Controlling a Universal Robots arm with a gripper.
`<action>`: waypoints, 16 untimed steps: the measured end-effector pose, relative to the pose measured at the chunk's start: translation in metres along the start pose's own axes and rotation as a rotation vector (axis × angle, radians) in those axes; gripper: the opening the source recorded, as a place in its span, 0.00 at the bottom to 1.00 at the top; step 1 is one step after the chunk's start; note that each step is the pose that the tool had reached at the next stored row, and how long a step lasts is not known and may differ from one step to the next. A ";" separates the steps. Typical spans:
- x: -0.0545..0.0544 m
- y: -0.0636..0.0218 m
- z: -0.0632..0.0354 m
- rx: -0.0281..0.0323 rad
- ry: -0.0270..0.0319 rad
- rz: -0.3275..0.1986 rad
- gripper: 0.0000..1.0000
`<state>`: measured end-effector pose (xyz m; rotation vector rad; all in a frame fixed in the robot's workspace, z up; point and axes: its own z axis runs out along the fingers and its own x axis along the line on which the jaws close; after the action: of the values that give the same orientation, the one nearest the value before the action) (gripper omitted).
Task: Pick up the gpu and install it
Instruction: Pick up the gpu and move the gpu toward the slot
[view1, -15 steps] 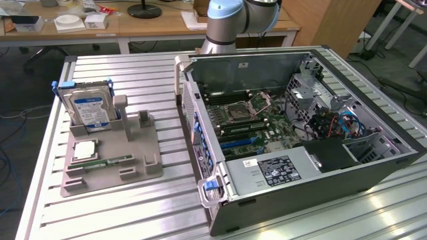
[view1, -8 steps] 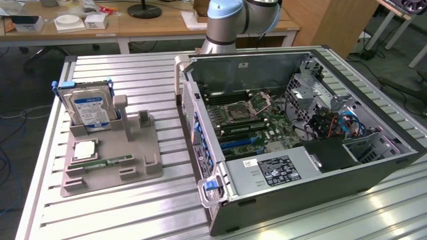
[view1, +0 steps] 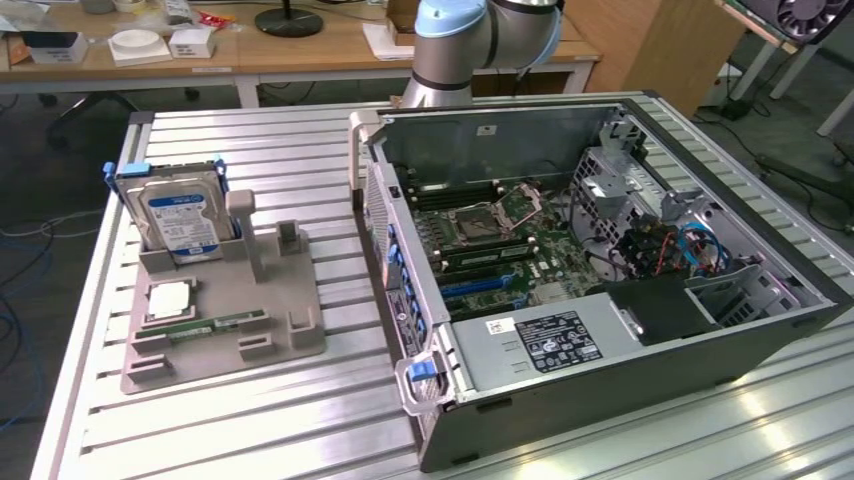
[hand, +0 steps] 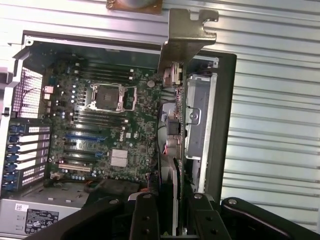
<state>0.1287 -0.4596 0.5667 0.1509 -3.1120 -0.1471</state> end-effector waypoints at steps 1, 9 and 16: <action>0.002 0.0000 0.0014 0.0001 0.0020 -0.001 0.27; 0.012 -0.0005 0.0141 -0.0003 0.0136 -0.015 0.27; 0.026 -0.0007 0.0255 -0.0002 0.0177 -0.021 0.27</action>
<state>0.1024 -0.4605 0.5417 0.1846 -3.0936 -0.1457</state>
